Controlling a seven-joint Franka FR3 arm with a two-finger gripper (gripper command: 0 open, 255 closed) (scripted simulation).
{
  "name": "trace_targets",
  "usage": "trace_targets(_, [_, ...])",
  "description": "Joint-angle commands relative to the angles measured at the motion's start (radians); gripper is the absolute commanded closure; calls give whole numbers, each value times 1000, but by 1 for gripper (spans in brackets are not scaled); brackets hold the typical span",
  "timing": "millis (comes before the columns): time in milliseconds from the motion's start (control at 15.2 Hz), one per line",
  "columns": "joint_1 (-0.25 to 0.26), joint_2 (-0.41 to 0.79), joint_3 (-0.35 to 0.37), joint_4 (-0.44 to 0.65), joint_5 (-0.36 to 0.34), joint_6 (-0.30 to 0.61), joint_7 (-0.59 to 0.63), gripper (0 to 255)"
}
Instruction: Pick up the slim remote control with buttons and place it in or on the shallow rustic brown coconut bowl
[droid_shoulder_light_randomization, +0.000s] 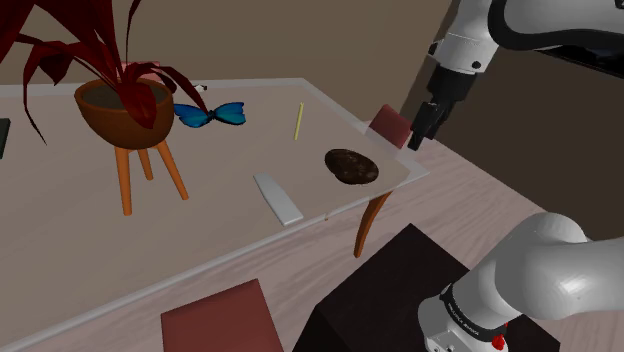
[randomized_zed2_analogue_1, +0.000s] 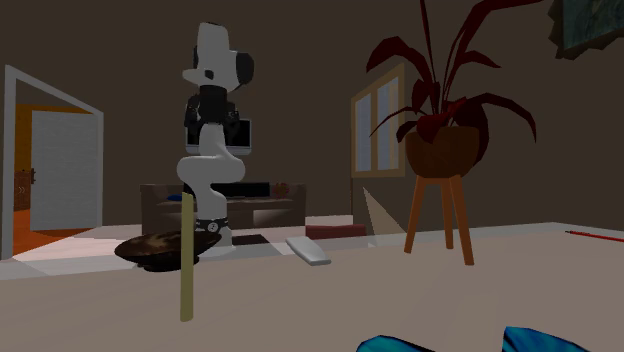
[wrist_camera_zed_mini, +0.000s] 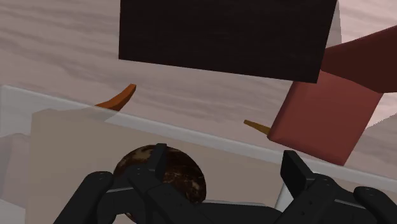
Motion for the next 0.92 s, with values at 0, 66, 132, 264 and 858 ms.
trace_targets(0, [0, 0, 0, 0, 0, 0, 0, 0])
trace_targets(66, [4, 18, 14, -11, 11, 30, 20, 0])
trace_targets(132, [8, 37, 29, -20, 21, 61, 40, 0])
trace_targets(264, [16, 80, 58, -33, 40, 122, 80, 0])
trace_targets(858, [41, 342, 182, -20, 90, 391, 255, 0])
